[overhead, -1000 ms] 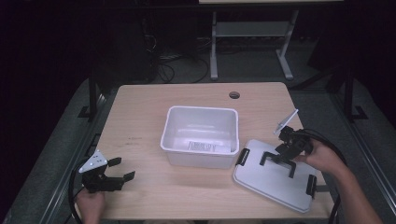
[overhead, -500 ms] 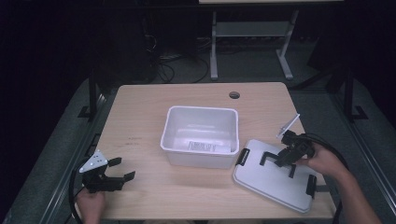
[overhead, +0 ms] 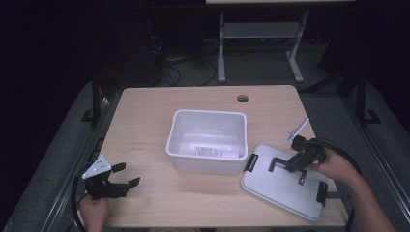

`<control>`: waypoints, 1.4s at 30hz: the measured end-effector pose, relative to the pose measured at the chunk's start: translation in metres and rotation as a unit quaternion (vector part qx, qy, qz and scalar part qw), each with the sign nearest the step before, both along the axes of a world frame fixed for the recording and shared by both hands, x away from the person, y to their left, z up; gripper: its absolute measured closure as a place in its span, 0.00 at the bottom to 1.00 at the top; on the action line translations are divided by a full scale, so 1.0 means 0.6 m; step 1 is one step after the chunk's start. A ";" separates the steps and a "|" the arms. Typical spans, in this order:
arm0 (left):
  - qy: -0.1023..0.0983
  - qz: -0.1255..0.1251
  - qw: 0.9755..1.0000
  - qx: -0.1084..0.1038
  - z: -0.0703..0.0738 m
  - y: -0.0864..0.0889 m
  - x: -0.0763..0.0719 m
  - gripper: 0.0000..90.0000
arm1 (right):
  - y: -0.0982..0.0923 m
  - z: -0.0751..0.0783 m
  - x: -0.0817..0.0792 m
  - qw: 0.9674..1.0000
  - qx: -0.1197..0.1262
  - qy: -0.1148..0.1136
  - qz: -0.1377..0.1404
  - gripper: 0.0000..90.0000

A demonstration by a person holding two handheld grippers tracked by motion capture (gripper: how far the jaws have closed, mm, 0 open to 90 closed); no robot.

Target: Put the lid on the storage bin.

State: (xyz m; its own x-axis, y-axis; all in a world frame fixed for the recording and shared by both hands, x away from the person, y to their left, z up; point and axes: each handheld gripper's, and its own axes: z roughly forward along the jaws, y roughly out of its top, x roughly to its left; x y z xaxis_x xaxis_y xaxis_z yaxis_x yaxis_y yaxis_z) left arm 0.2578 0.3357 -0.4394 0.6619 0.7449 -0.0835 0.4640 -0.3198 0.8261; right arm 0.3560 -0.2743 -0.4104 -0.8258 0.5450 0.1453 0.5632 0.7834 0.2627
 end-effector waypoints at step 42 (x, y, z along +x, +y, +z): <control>0.000 0.000 1.000 0.000 0.001 -0.002 0.001 0.17 | 0.013 0.026 -0.015 0.999 0.006 0.003 0.036 0.89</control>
State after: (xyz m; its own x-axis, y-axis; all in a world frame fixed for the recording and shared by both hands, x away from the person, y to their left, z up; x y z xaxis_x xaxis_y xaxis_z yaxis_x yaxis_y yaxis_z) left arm 0.2586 0.3344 -0.4390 0.6622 0.7446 -0.0834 0.4633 -0.3194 0.8266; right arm 0.3472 -0.2667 -0.3949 -0.8616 0.4829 0.1564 0.5076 0.8188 0.2681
